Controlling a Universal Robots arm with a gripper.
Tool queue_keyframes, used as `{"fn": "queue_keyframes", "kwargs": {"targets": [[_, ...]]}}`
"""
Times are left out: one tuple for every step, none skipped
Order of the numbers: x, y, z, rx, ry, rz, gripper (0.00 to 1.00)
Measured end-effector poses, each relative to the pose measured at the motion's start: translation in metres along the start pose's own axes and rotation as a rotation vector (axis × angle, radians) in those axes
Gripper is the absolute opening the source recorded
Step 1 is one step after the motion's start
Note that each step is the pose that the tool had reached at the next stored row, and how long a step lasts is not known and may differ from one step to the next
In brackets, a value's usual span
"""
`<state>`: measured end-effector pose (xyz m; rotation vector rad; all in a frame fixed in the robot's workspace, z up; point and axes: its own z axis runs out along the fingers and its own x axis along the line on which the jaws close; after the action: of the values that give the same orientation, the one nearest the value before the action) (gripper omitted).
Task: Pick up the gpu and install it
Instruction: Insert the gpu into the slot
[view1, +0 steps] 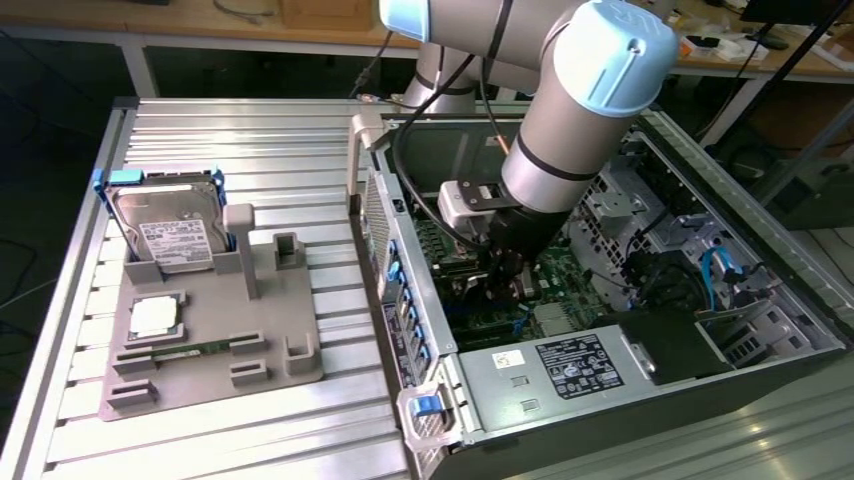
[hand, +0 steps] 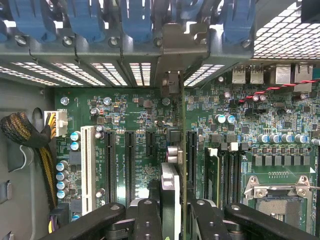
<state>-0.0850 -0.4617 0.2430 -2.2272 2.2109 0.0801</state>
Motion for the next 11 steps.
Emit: {"fn": "queue_keyframes", "kwargs": {"targets": [[0.0000,0.0000,0.0000,0.0000,0.0000,0.000,0.28],[0.0000,0.0000,0.0001,0.0000,0.0002,0.000,0.28],[0.0000,-0.0001,0.0007,-0.0001,0.0003,0.000,0.28],[0.0001,-0.0001,0.0013,0.0000,0.0004,0.000,0.28],[0.0002,-0.0001,0.0020,-0.0001,0.0006,0.000,0.28],[0.0002,-0.0001,0.0026,-0.0002,0.0006,0.000,0.28],[0.0002,-0.0002,0.0030,-0.0001,0.0004,0.000,0.28],[0.0002,-0.0002,0.0034,0.0001,0.0001,0.000,0.28],[0.0001,-0.0001,0.0039,-0.0001,-0.0004,0.000,0.28],[0.0002,-0.0002,0.0041,-0.0001,-0.0001,0.000,0.28],[0.0002,-0.0002,0.0043,-0.0001,0.0002,0.000,0.28]]}}
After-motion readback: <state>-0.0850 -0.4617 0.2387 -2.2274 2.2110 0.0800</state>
